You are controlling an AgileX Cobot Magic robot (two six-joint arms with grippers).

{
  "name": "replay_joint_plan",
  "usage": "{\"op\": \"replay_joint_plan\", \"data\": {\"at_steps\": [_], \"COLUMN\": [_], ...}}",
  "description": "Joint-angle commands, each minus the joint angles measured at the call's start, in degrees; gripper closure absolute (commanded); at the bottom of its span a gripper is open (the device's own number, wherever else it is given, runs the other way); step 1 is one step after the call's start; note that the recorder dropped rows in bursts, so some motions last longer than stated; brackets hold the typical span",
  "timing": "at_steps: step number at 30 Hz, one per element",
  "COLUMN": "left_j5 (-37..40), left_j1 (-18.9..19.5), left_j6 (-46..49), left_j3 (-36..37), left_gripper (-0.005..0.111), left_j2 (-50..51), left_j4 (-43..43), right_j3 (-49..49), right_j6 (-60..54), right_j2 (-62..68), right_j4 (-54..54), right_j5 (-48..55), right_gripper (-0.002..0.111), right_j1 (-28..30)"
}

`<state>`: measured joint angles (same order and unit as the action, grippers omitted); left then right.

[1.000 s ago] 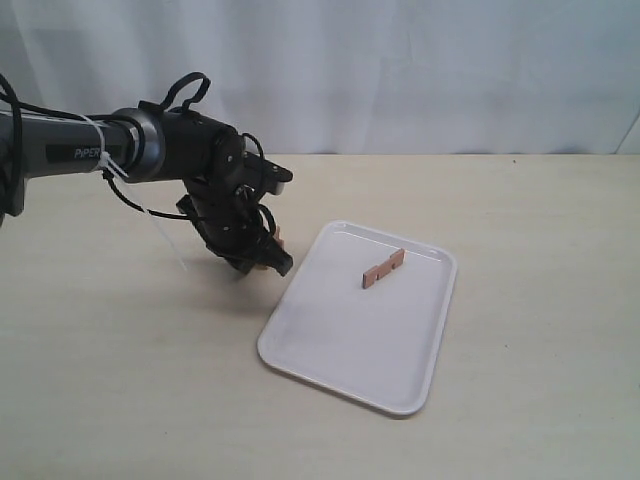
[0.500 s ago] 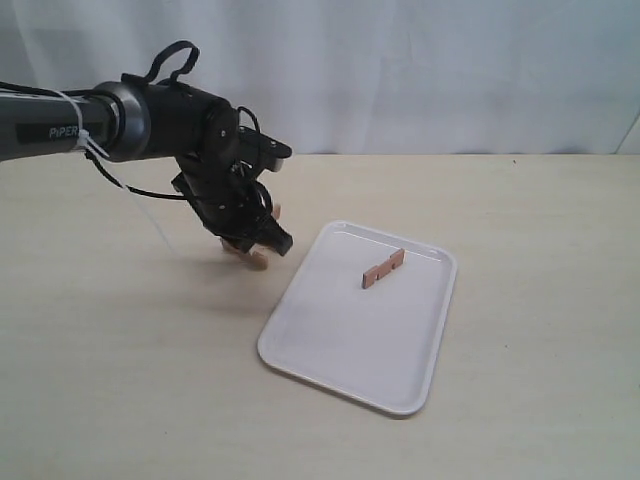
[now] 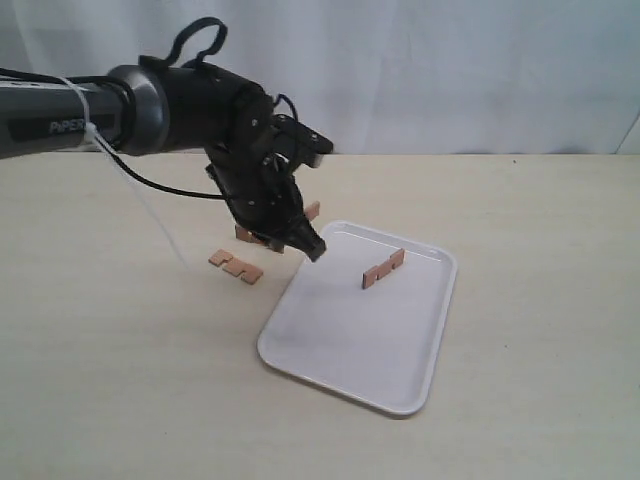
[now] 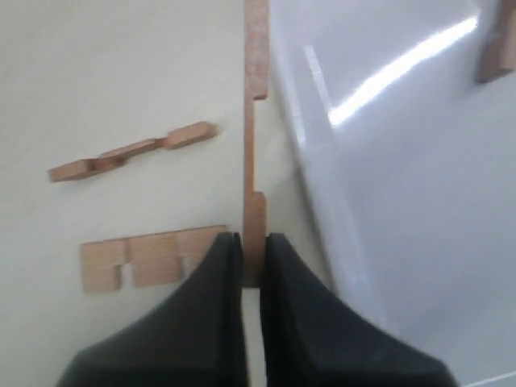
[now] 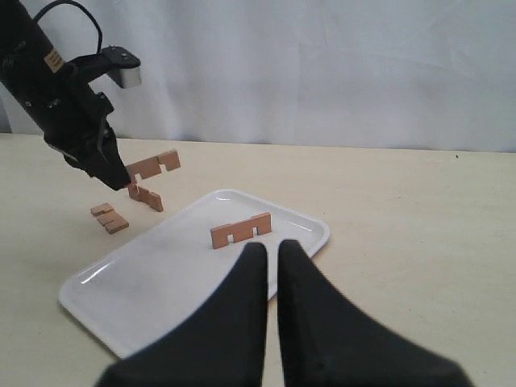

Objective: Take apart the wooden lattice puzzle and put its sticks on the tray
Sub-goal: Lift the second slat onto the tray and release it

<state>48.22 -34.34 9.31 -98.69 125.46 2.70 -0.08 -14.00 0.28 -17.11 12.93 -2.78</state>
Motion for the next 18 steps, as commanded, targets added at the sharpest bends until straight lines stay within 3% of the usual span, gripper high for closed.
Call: {"op": "replay_joint_plan", "data": {"at_steps": [1, 7, 18], "left_j5": [-0.49, -3.25, -6.21], "left_j1": [-6.43, -12.54, -13.39], "left_j6": [1.35, 1.35, 4.58], "left_j3": [-0.35, -0.35, -0.35], "left_gripper": [0.102, 0.102, 0.102], "left_j2": [-0.35, -0.22, 3.21], "left_j4": [-0.33, -0.33, -6.44], "right_j3": [0.08, 0.08, 0.08], "right_j6": [-0.17, -0.17, -0.17], "right_j2": [-0.28, -0.28, -0.28], "right_j4": [0.01, 0.01, 0.01], "right_j5": [0.24, 0.24, 0.24], "right_gripper": [0.104, 0.104, 0.104], "right_j1": [-0.05, -0.05, -0.05]}}
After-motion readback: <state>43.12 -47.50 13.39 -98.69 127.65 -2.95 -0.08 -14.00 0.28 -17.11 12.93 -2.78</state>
